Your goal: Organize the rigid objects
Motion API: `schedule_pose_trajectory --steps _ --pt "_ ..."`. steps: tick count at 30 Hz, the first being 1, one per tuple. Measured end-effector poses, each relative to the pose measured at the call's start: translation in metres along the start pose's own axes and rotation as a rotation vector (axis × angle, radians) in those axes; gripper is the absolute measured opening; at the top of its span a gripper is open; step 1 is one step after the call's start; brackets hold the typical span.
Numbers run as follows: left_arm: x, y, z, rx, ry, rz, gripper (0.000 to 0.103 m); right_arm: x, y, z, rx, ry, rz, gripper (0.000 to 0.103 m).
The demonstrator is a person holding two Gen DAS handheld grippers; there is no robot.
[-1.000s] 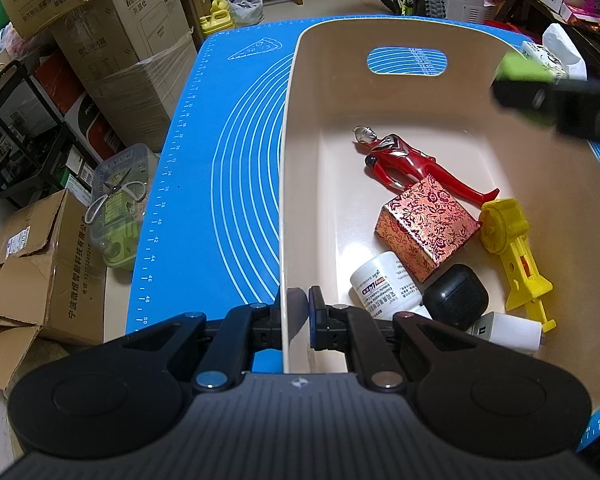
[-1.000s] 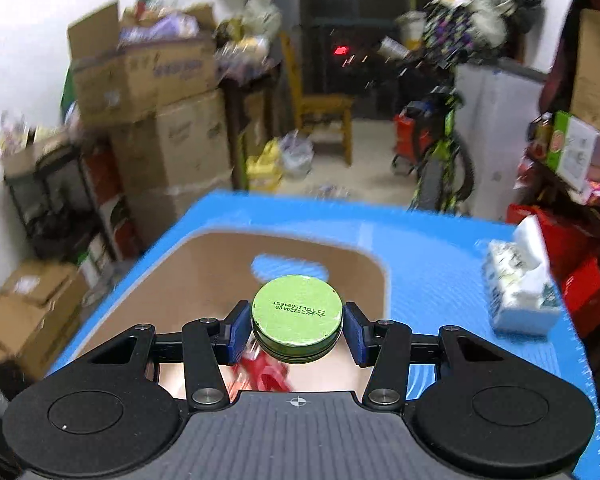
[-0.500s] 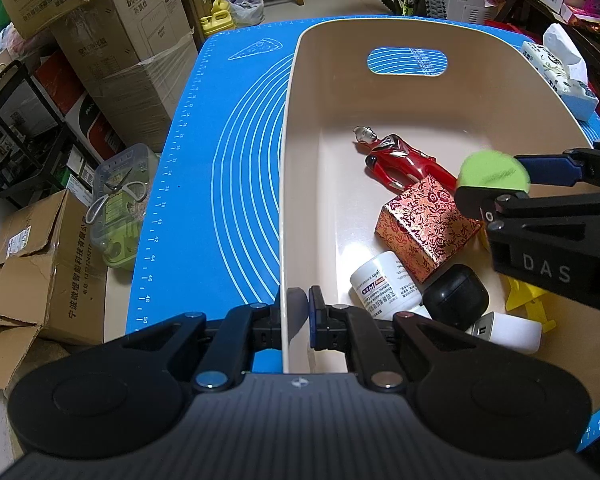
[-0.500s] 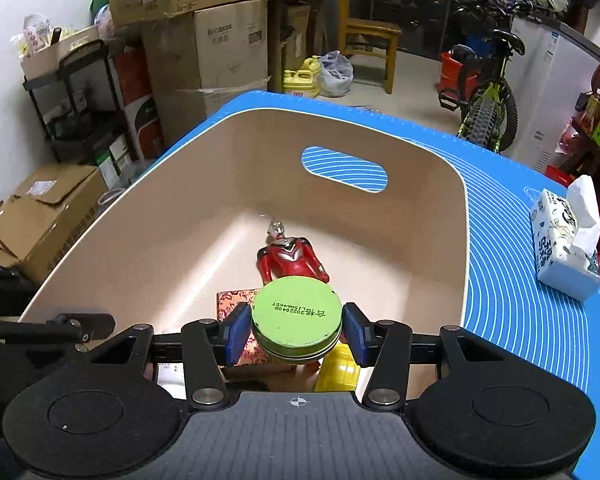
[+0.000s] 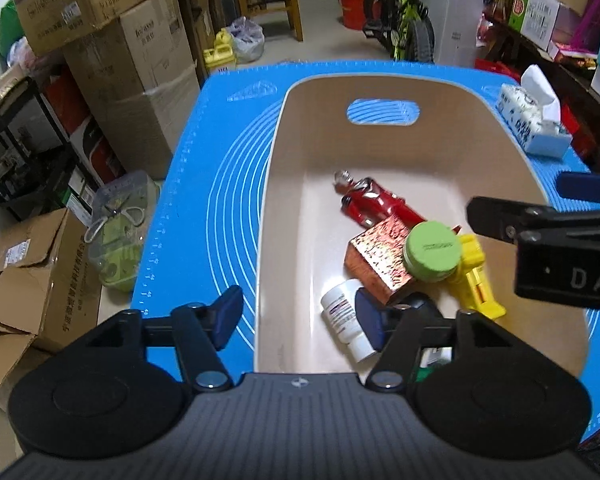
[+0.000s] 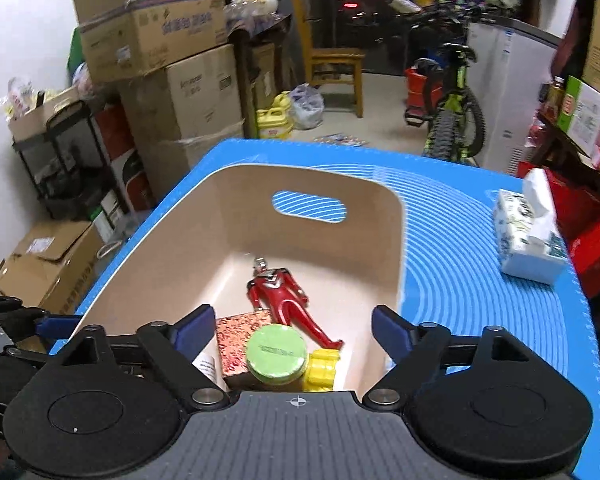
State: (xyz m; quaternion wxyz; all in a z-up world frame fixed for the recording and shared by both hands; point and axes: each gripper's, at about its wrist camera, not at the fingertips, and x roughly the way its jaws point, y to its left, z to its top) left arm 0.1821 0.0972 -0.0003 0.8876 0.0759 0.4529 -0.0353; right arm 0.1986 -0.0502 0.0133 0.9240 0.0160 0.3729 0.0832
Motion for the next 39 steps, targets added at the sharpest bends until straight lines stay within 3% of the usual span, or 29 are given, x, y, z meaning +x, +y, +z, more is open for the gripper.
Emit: schedule_pose_trajectory --steps 20,35,39 --pt "-0.097 -0.04 -0.012 -0.013 -0.125 0.03 0.073 -0.117 -0.044 -0.026 0.049 -0.095 -0.091 0.096" --pt "-0.148 -0.058 -0.061 -0.033 -0.144 0.015 0.075 -0.195 -0.056 -0.083 0.059 -0.117 -0.092 0.097" --pt "-0.156 -0.061 -0.076 -0.052 -0.156 0.007 0.081 -0.21 -0.056 -0.099 0.062 -0.12 -0.097 0.097"
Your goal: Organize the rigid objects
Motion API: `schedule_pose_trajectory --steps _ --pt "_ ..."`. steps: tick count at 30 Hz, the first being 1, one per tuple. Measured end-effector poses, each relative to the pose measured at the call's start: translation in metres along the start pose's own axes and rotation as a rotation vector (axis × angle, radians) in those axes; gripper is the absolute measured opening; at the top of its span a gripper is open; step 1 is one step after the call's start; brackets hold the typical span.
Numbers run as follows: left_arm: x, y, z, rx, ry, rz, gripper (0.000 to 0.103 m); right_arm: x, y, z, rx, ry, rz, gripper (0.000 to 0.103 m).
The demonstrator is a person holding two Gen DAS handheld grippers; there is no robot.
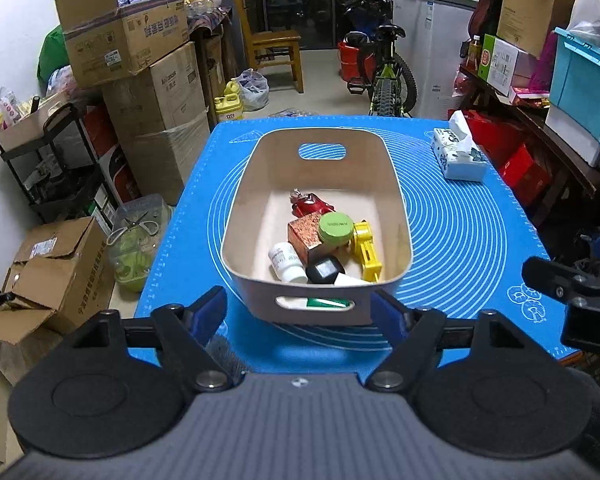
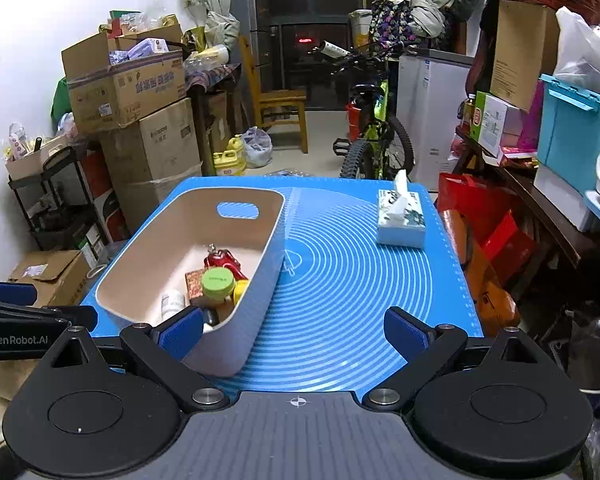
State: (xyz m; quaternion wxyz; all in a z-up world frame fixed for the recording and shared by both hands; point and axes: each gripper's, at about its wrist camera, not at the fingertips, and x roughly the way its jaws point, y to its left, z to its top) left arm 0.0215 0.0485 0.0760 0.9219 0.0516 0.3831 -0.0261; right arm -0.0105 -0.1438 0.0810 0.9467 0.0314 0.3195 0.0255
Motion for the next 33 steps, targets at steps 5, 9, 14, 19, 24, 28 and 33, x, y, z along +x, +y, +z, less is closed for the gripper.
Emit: schedule_pose_trajectory --steps 5,9,14,19,24,28,33 --pt "-0.009 -0.005 -0.016 -0.004 -0.019 -0.009 0.082 -0.018 -0.002 -0.017 0.003 -0.021 -0.011 0.097" --pt "-0.011 -0.007 -0.028 -0.018 -0.032 -0.014 0.084 -0.026 -0.004 -0.029 0.016 -0.034 -0.014 0.097" --pt "-0.011 -0.009 -0.042 -0.011 -0.041 -0.021 0.084 -0.031 -0.007 -0.046 0.038 -0.05 -0.018 0.097" --pt "-0.01 -0.011 -0.054 -0.01 -0.057 -0.023 0.084 -0.03 -0.014 -0.062 0.074 -0.05 -0.017 0.097" --pt "-0.005 -0.019 -0.07 0.026 -0.074 -0.013 0.084 -0.031 -0.013 -0.082 0.05 -0.064 -0.04 0.097" --pt "-0.002 -0.022 -0.076 0.04 -0.083 -0.022 0.084 -0.027 -0.014 -0.094 0.063 -0.053 -0.029 0.097" --pt "0.002 -0.028 -0.08 0.063 -0.096 -0.021 0.084 -0.026 -0.016 -0.097 0.065 -0.069 -0.034 0.097"
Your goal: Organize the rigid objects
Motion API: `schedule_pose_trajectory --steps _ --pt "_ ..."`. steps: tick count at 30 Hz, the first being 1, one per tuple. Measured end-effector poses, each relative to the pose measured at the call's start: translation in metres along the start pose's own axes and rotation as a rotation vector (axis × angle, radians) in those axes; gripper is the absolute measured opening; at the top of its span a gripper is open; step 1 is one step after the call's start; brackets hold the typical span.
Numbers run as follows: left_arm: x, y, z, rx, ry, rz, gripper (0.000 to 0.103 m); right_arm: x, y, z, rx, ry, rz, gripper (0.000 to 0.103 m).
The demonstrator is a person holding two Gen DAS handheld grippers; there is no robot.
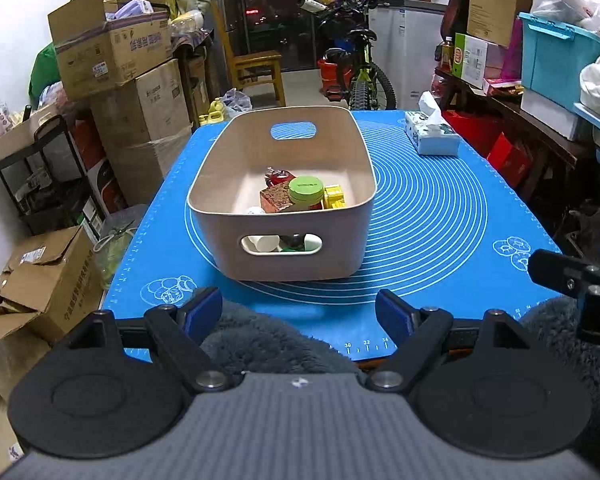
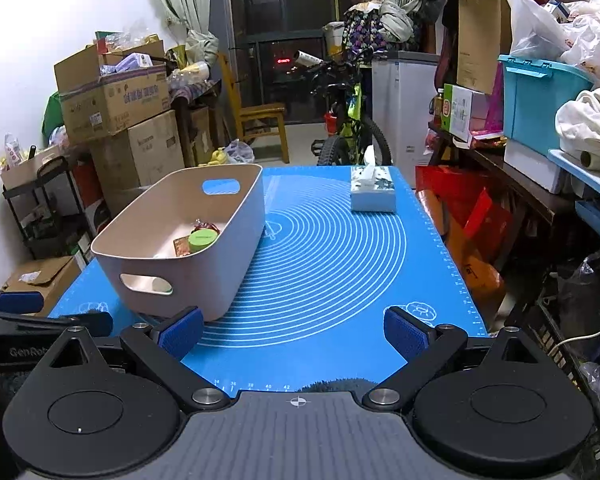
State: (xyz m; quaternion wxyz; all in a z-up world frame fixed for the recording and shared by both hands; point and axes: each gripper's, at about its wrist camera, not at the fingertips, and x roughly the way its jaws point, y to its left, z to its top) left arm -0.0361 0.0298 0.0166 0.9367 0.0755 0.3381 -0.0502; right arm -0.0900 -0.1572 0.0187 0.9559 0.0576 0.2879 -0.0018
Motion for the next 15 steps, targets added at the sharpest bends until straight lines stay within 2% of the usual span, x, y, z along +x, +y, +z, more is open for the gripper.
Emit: schedule_pose_trajectory --steps 15 --pt "0.0054 0.0052 -0.0017 -0.021 0.019 -0.023 0.084 -0.0001 0.0037 -0.0027 -0.009 -0.012 -0.018 0.097"
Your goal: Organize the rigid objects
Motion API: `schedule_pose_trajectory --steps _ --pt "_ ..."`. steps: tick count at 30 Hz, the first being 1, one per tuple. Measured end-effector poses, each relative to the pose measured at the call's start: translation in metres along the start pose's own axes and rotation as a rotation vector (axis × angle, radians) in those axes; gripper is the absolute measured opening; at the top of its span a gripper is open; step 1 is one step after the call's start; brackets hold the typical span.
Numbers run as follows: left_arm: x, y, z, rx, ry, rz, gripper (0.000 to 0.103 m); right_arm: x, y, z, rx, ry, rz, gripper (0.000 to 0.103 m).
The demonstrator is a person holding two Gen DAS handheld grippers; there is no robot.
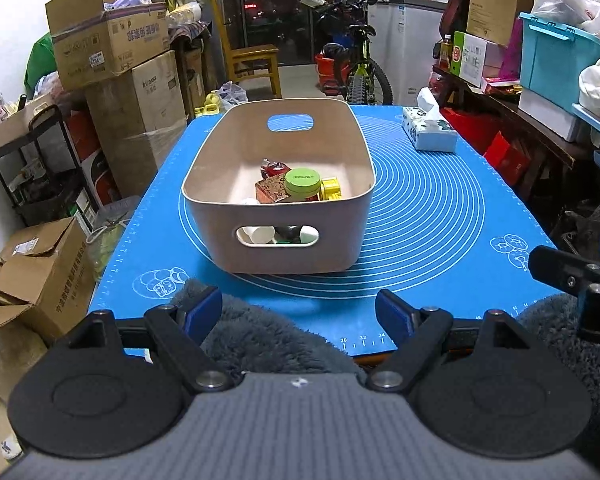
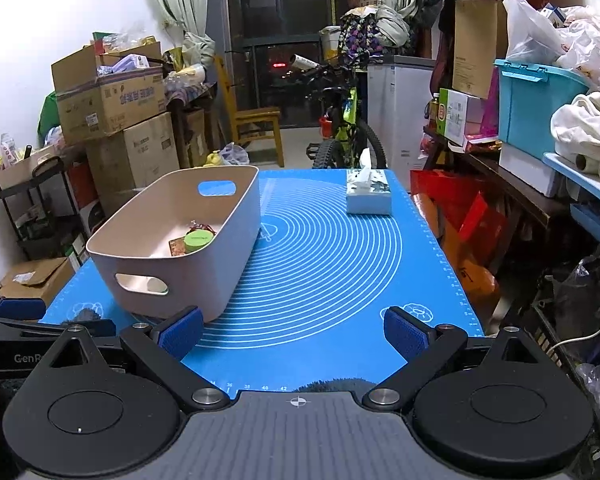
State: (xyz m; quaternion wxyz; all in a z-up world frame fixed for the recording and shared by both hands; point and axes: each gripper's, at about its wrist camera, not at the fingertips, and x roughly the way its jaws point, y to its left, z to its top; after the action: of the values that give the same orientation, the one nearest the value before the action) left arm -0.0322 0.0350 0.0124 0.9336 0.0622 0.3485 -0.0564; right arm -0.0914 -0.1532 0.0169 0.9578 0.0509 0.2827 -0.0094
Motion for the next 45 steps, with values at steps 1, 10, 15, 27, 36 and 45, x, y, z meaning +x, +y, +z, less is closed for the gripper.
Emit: schedule_pose_trajectory --steps 1,10,15,27,36,45 --pt "-0.0001 -0.0001 -0.0001 0.0 0.0 -0.001 0.084 -0.0001 -0.0004 0.0 0.0 -0.001 0.0 0.097" --pt "-0.001 0.0001 -0.0002 -0.001 0.0 -0.003 0.084 0.0001 -0.0007 0.0004 -0.002 -0.001 -0.002 0.097" --pt "-0.0008 0.0003 0.0 -0.001 0.001 -0.003 0.084 0.0001 -0.0008 0.0002 -0.001 -0.001 -0.001 0.097" --pt "-0.0008 0.0002 0.0002 -0.001 0.001 -0.002 0.084 0.0006 -0.0015 0.0003 -0.001 -0.003 -0.002 0.097" --pt "-0.0007 -0.0006 0.0004 0.001 0.002 -0.003 0.084 -0.0002 -0.0027 0.0009 0.001 -0.002 -0.002 0.097" --pt "0.0007 -0.0009 0.001 0.003 0.009 -0.006 0.084 -0.0014 -0.0054 0.0029 0.002 -0.007 -0.004 0.097"
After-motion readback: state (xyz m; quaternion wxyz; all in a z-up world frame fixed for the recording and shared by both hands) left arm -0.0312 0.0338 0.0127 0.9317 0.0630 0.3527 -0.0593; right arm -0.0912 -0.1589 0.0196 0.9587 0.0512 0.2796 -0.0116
